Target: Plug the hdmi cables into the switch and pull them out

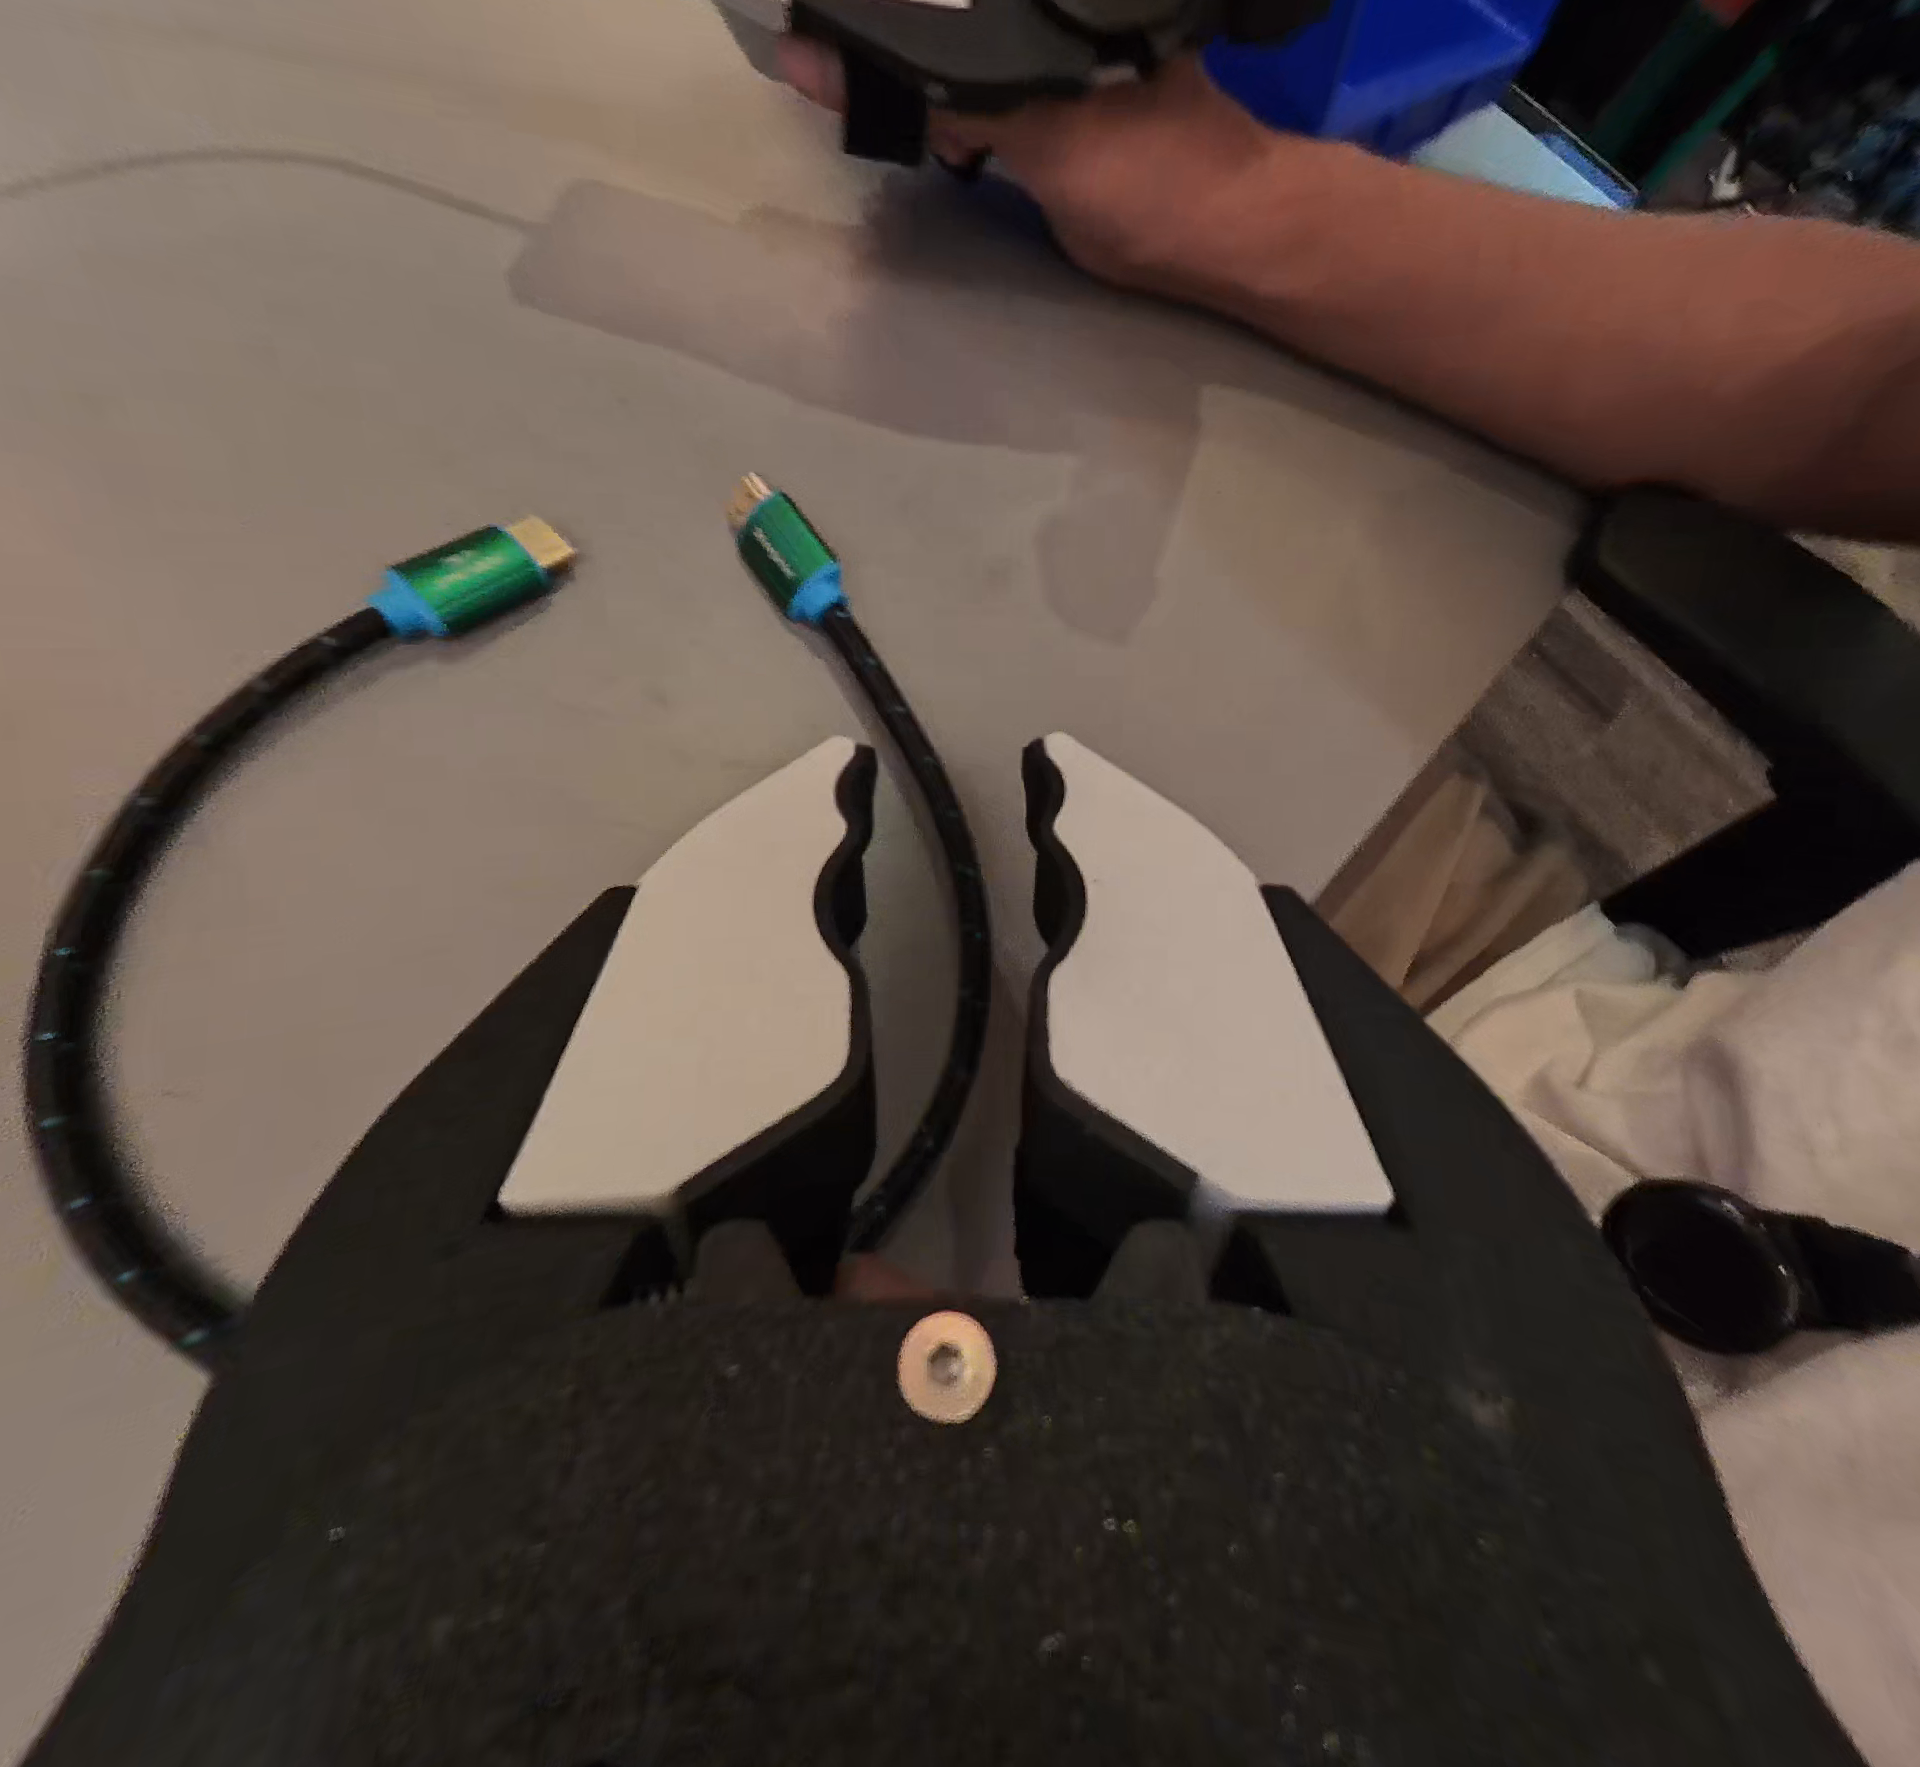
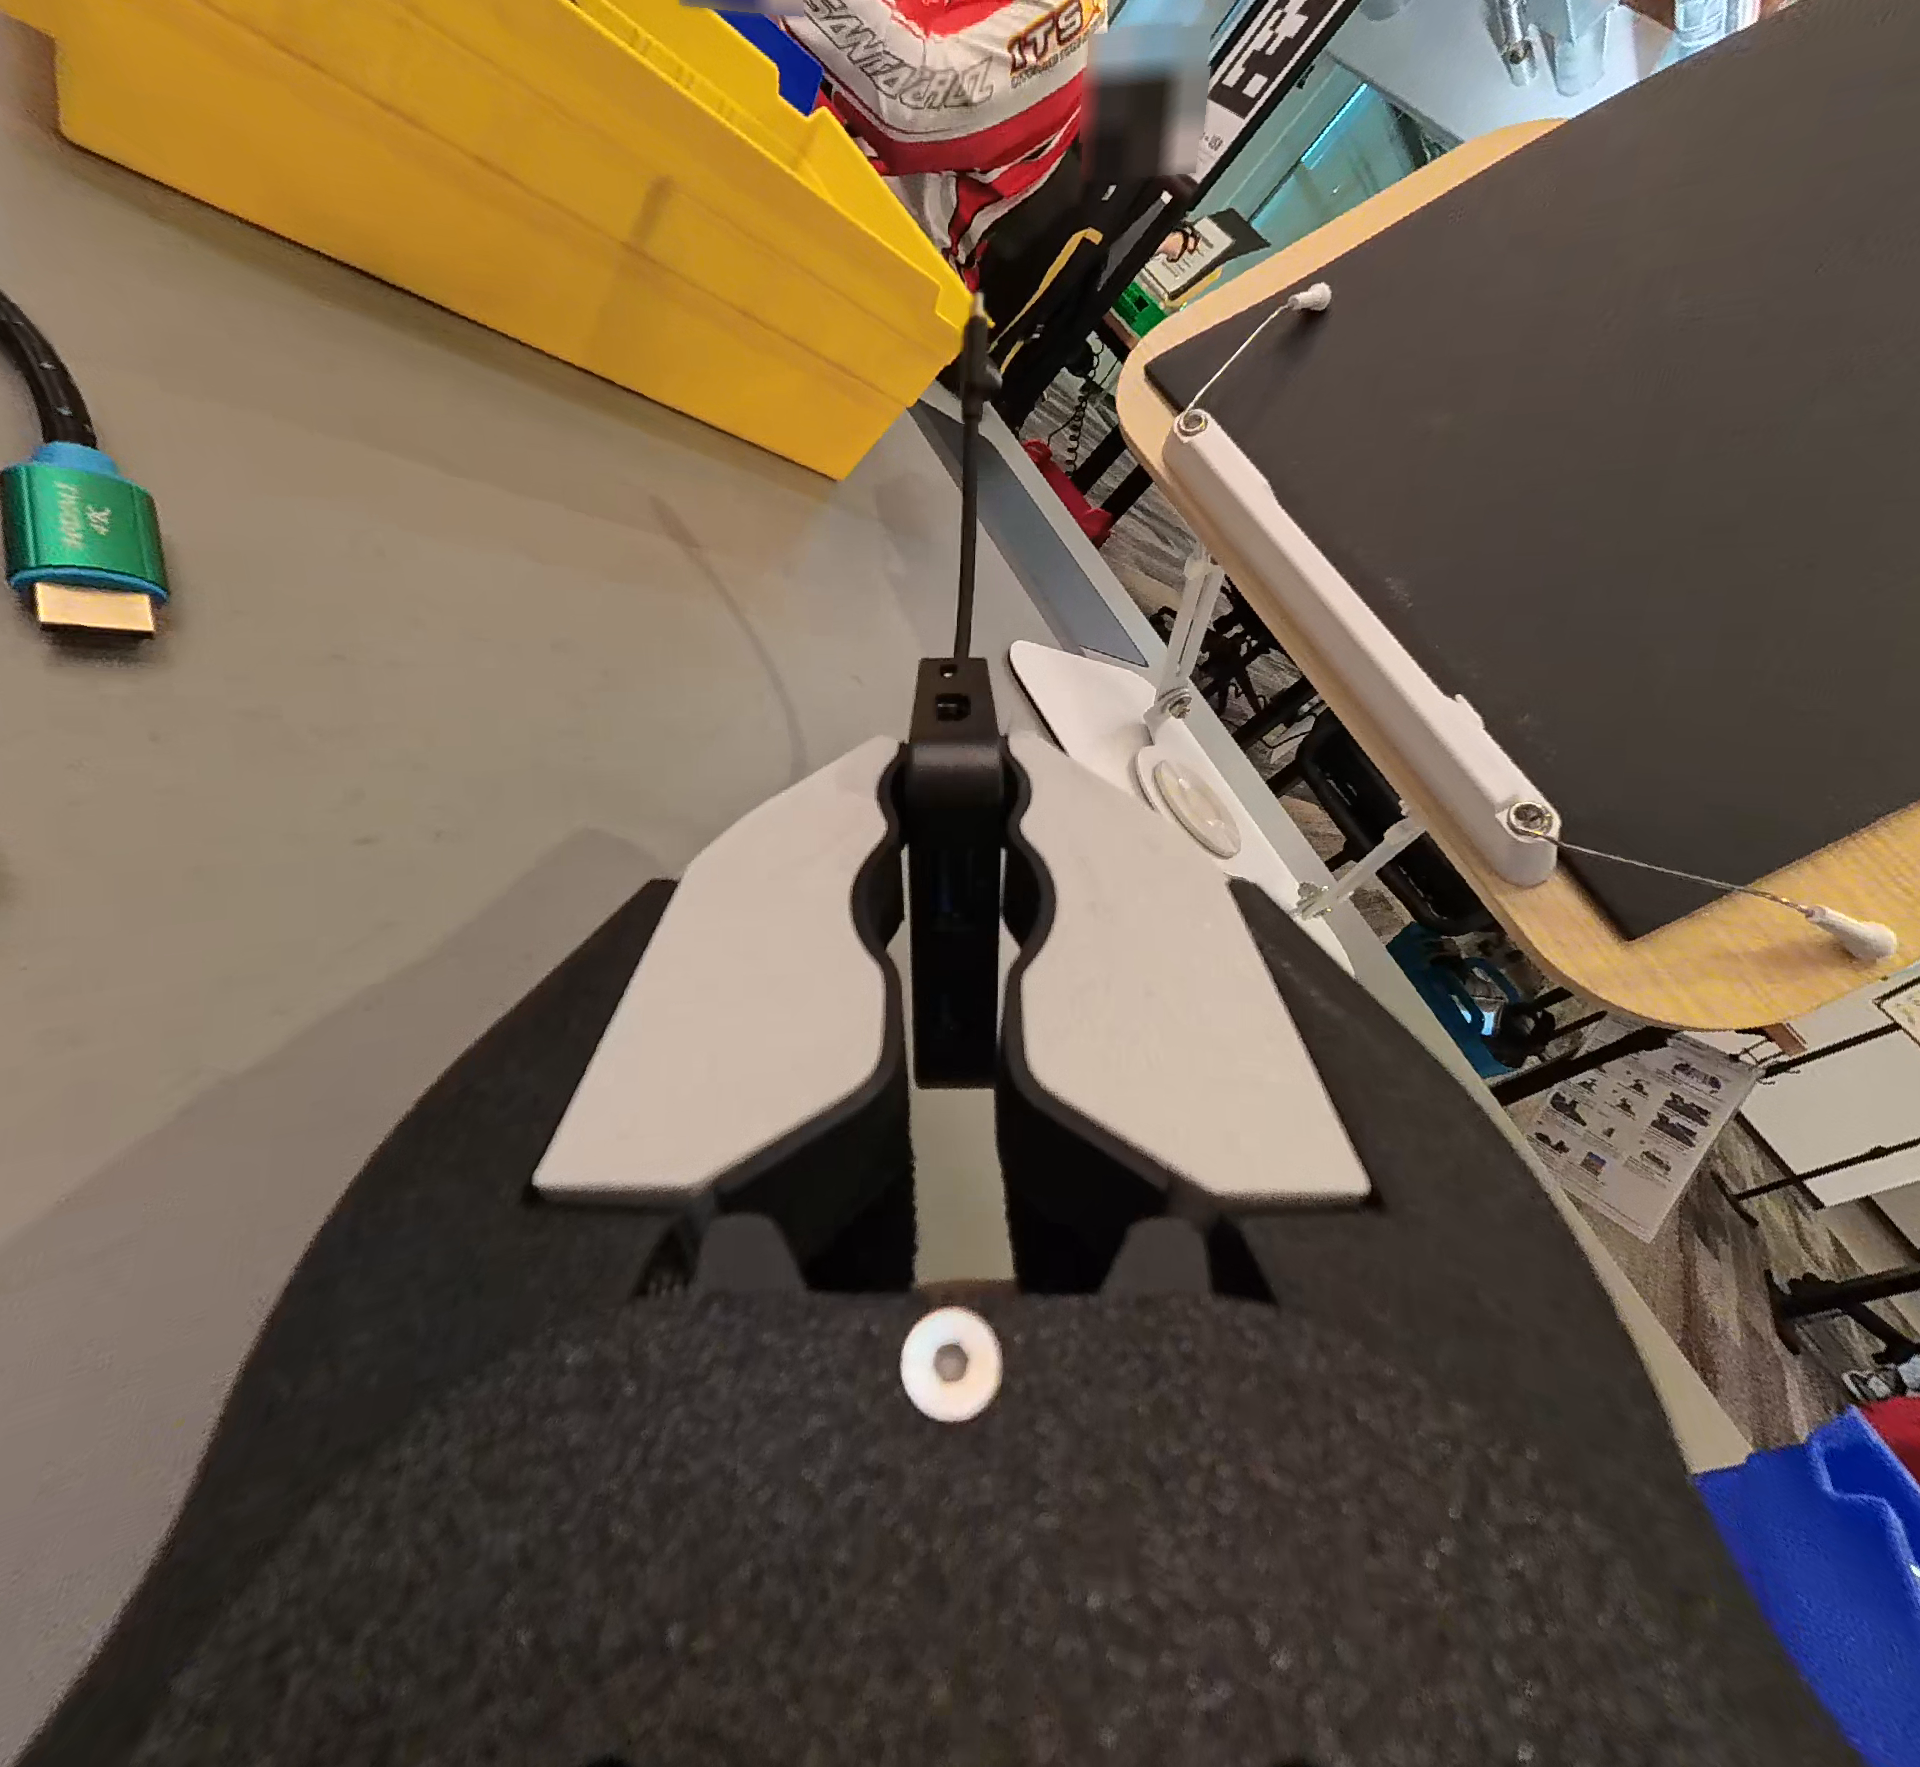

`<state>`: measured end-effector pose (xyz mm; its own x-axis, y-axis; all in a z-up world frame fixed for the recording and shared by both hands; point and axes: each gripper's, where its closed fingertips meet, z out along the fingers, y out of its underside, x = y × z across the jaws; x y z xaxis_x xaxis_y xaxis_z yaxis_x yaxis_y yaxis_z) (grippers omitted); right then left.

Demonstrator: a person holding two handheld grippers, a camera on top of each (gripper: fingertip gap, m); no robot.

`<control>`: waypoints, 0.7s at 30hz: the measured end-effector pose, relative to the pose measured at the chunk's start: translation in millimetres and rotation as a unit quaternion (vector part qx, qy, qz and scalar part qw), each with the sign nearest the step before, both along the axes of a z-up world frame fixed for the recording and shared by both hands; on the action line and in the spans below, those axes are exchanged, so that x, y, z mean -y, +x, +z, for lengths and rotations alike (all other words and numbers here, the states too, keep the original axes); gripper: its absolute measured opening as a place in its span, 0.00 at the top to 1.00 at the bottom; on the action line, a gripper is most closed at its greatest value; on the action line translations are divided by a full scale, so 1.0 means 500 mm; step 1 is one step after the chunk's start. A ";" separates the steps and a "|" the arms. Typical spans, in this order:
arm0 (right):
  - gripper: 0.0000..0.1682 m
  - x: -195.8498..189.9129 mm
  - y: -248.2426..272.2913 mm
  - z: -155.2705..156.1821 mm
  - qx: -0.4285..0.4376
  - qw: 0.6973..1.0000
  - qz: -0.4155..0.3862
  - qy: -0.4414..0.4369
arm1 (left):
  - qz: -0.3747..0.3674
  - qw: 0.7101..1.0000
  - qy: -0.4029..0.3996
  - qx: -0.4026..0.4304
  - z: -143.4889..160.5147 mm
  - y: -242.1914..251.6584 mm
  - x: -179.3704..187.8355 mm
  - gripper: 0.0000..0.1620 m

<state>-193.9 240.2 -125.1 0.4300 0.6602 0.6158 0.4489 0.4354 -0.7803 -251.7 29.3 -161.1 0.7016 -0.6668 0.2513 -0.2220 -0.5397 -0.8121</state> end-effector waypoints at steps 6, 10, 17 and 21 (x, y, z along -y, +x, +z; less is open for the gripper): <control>0.92 0.001 -0.001 -0.002 0.002 1.000 0.002 -0.001 | -0.012 0.988 0.061 -0.141 0.005 -0.097 -0.098 0.85; 0.92 0.002 0.000 -0.002 0.002 1.000 0.002 -0.003 | -0.082 0.954 0.093 -0.273 -0.013 -0.128 -0.165 0.83; 0.93 0.002 0.004 -0.001 0.001 1.000 -0.003 -0.002 | -0.143 0.939 0.075 -0.304 -0.077 -0.115 -0.217 0.78; 0.92 0.004 0.001 -0.003 0.005 1.000 0.000 0.000 | -0.160 0.948 0.053 -0.271 -0.098 -0.122 -0.214 0.84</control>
<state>-193.1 238.0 -126.7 0.4232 0.6609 0.6198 0.4564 0.4354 -0.7759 -312.5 136.1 -210.2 0.4654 -0.8690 -0.1682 -0.7605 -0.2954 -0.5783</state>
